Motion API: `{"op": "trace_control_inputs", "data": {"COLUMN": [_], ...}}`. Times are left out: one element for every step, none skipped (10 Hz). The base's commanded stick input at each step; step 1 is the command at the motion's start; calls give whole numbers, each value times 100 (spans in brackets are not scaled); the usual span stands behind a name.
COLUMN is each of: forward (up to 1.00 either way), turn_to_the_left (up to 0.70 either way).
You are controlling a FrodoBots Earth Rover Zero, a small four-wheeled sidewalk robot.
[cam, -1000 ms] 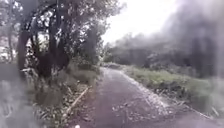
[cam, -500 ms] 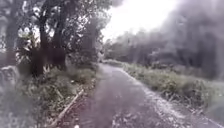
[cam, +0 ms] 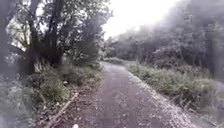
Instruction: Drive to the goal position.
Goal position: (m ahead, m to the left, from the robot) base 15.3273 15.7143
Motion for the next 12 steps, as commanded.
{"op": "trace_control_inputs", "data": {"forward": [70, 70, 70, 70, 70, 70, 70, 70, 70, 70, 70, 70], "turn_to_the_left": [0, 0, 0, 0, 0, 0, 0, 0, 0, 0, 0, 0]}}
